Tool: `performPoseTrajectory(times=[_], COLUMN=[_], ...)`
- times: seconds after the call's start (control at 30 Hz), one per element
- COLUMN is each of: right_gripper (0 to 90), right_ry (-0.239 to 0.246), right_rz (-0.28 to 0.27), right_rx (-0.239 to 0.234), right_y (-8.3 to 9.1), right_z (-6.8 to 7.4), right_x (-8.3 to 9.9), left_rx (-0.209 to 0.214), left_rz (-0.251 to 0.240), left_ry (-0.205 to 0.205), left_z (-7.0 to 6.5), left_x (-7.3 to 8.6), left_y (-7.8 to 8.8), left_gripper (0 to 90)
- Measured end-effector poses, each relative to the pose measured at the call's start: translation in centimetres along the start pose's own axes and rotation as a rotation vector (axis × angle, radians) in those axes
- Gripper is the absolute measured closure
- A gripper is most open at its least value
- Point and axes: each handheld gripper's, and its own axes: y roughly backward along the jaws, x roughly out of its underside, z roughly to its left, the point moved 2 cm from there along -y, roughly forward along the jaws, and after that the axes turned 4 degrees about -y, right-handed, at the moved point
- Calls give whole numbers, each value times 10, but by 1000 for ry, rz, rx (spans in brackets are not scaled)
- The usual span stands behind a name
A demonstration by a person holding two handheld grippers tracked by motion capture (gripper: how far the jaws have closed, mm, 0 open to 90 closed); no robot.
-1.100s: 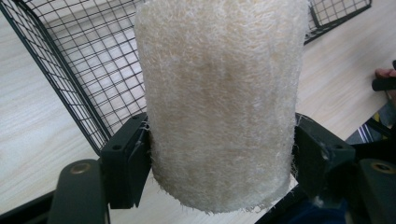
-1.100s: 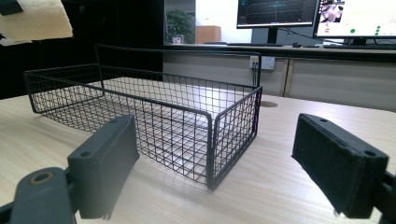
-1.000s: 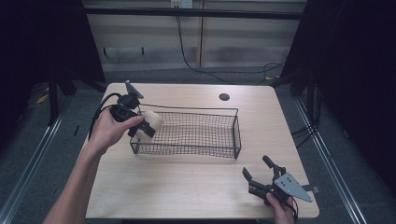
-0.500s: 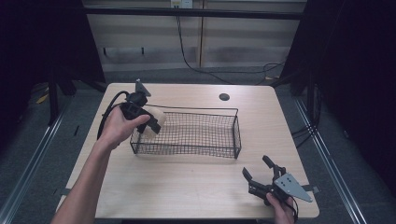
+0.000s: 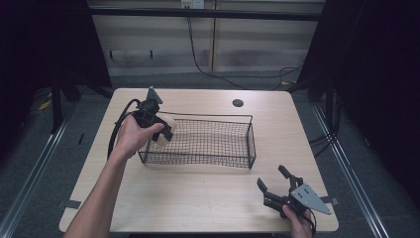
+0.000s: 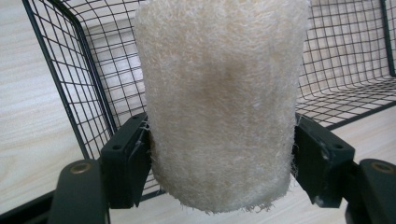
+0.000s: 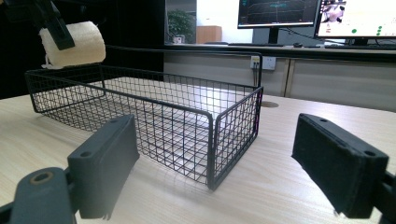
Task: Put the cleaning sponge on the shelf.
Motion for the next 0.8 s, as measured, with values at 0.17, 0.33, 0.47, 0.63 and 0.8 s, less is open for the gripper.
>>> performPoseTrajectory(times=[0.17,0.33,0.47,0.63,0.8], right_gripper=[136,136,136,136,136], right_ry=[0,-1,-1,0,-1], right_rz=[2,2,4,1,4], right_rx=[-1,-1,-5,-2,-4], right_y=[0,0,0,0,0], right_z=[0,0,0,0,0], right_x=[0,0,0,0,0], left_rx=[-21,-20,-19,-26,-24], left_rz=[-4,1,1,14,30], left_ry=[15,19,20,46,63], left_z=[4,6,7,12,16], left_x=[0,0,1,3,5], left_y=[-5,-12,-16,-25,-31], left_gripper=[284,284,284,284,283])
